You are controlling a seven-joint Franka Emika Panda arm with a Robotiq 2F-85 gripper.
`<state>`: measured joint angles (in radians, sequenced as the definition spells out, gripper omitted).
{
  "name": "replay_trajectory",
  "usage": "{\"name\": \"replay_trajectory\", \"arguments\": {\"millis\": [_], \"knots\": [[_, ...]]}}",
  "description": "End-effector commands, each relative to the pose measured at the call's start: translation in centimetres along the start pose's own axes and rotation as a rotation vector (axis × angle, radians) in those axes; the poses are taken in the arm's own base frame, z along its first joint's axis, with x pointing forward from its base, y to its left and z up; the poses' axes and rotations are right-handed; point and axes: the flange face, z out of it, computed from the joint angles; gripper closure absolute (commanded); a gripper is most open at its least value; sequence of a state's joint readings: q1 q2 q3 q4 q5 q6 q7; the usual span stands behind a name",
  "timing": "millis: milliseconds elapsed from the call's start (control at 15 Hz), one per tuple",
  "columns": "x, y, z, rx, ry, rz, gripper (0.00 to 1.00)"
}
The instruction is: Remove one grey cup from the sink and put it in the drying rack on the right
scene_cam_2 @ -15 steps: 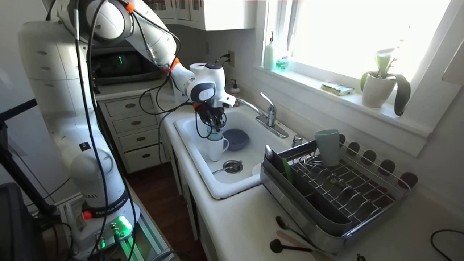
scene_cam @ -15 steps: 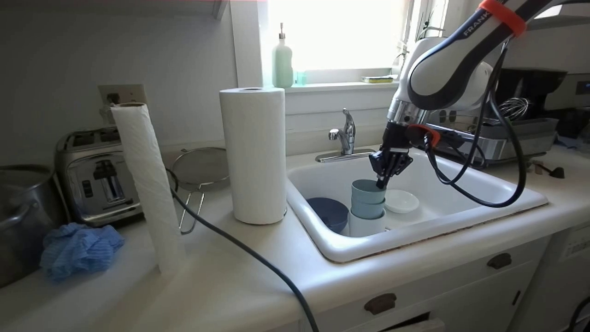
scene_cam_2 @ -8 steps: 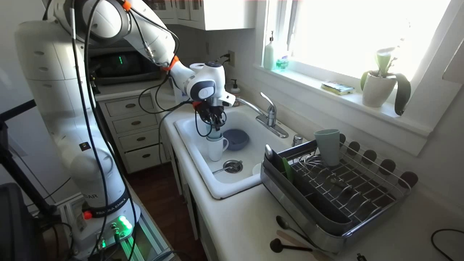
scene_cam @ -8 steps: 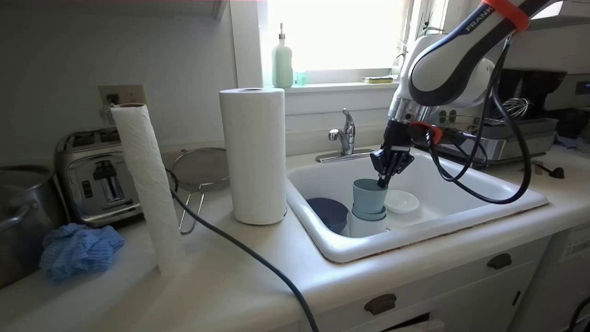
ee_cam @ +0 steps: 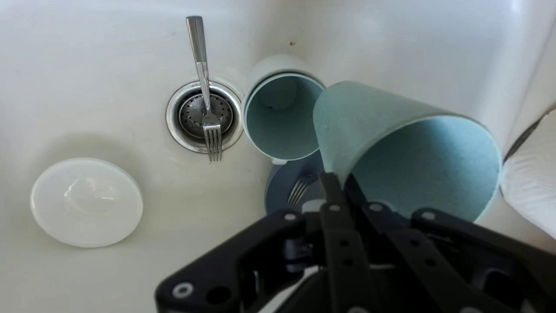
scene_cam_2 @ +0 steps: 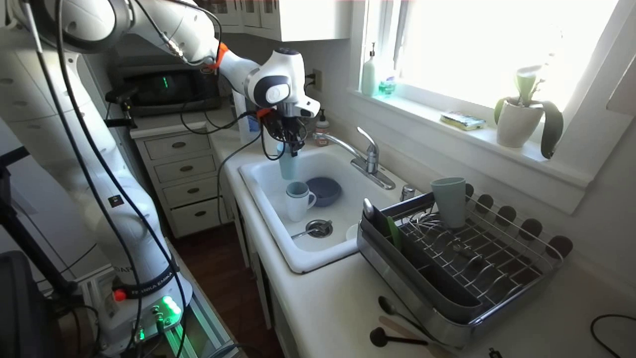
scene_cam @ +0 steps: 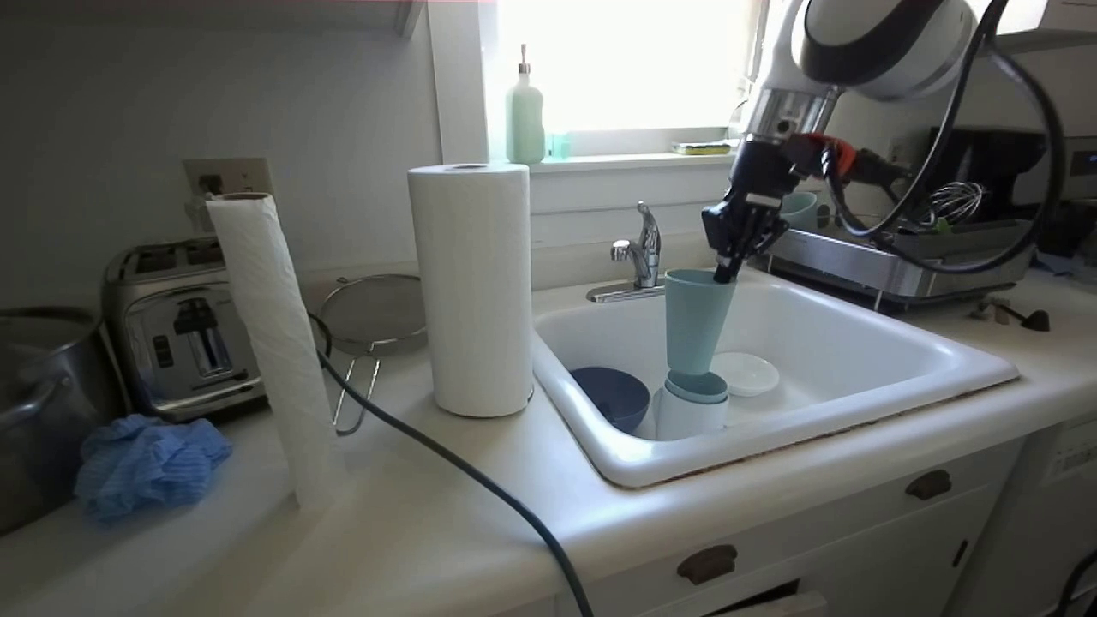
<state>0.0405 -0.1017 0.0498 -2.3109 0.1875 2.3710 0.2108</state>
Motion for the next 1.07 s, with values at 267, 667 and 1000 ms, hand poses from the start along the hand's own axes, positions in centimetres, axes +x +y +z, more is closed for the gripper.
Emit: {"name": "replay_trajectory", "arguments": {"millis": [267, 667, 1000], "knots": [[1.0, 1.2, -8.8, -0.121, 0.142, 0.053, 0.99], [3.7, 5.0, -12.6, -0.367, 0.273, 0.150, 0.99], [6.9, 8.5, -14.9, -0.596, 0.417, 0.180, 0.99]]}}
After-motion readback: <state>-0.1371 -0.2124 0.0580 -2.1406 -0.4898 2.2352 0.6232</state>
